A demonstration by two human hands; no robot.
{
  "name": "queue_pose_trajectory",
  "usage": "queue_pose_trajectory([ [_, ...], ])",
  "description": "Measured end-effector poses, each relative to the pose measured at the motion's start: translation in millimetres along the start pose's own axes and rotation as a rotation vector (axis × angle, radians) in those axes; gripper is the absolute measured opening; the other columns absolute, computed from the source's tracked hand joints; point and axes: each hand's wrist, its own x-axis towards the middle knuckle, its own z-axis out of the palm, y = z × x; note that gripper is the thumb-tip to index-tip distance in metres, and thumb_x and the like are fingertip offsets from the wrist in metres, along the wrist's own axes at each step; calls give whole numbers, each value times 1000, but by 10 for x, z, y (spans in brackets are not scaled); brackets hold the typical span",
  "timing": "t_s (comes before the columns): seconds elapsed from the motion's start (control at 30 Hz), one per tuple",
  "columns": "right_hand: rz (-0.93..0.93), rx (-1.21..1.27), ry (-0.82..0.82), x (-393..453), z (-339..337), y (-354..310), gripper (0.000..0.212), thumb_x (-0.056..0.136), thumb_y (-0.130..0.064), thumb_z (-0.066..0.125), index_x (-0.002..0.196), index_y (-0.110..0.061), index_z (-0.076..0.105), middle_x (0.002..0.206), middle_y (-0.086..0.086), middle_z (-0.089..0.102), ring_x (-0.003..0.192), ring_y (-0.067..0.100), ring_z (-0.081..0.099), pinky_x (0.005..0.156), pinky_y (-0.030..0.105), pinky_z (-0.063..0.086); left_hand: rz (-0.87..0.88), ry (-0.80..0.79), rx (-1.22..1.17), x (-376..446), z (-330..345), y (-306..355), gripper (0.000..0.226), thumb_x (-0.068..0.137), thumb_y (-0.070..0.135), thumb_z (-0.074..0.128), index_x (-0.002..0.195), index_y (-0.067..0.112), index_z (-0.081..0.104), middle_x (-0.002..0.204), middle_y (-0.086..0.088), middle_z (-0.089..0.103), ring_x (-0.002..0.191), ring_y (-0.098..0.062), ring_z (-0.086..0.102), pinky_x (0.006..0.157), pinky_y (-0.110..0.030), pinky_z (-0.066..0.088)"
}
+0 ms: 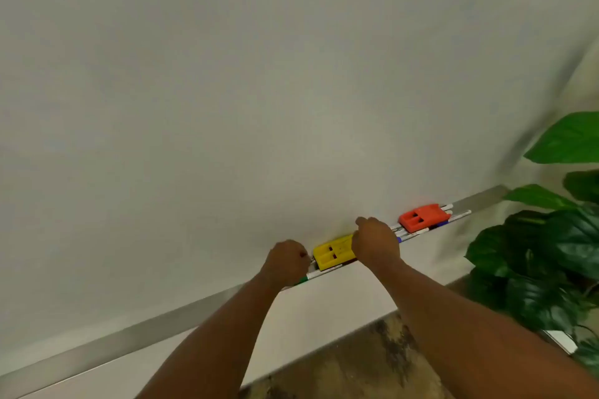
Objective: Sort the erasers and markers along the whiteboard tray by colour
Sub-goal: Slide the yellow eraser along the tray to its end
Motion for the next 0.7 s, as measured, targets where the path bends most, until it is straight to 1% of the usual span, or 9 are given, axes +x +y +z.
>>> queue_pose_trajectory([
  [0.1,95,101,-43,66,59,195,22,86,-9,49,106,-9,57,107,12,63,100,29,60,75,32,48,-100,-120,-79,81,127,55,38,81,30,46,93,5,71,106,-13,69,104,-30,61,85,-34,49],
  [0.13,114,114,-65,93,95,263,20,85,-6,49,104,-8,57,106,13,63,99,29,61,74,32,47,-145,-151,-109,80,143,100,36,79,33,46,85,5,68,101,-14,69,102,-30,61,81,-33,48],
  [0.2,133,142,-102,161,159,369,21,83,-4,49,103,-7,57,105,14,64,99,30,61,75,33,48,-215,-155,-161,162,216,128,29,84,32,50,64,11,53,78,-9,60,94,-31,61,69,-29,41],
  [0.27,118,136,-122,215,218,460,24,85,-5,49,107,-8,57,107,13,65,102,30,61,79,35,50,-283,-132,-185,240,285,119,37,88,28,52,56,12,40,66,-3,46,83,-29,54,66,-25,33],
  [0.37,101,167,-135,350,359,580,20,91,-11,49,109,-8,57,108,13,66,103,30,62,76,30,46,-350,-125,-210,325,362,136,32,77,35,46,55,14,40,63,0,43,78,-24,50,67,-25,34],
  [0.43,105,215,-130,443,409,598,18,92,-10,47,105,-4,59,107,15,67,102,31,62,71,27,41,-374,-137,-213,375,414,160,32,78,33,46,52,14,41,59,2,42,77,-25,51,66,-25,35],
  [0.53,122,257,-179,514,483,570,19,89,-4,46,102,0,60,108,19,66,103,33,61,77,31,45,-430,-131,-226,416,502,165,36,83,27,48,50,14,42,54,2,43,75,-28,54,61,-23,34],
  [0.6,133,256,-207,531,520,541,20,89,-5,46,103,0,60,110,19,66,104,32,61,79,31,46,-458,-111,-269,435,542,161,37,85,18,50,49,14,41,53,1,42,69,-25,49,53,-24,32],
  [0.7,176,274,-239,547,566,527,22,89,-6,48,105,1,60,111,19,66,104,32,61,79,31,47,-481,-109,-330,473,571,203,29,75,22,50,49,13,42,53,0,44,66,-24,47,53,-24,32],
])
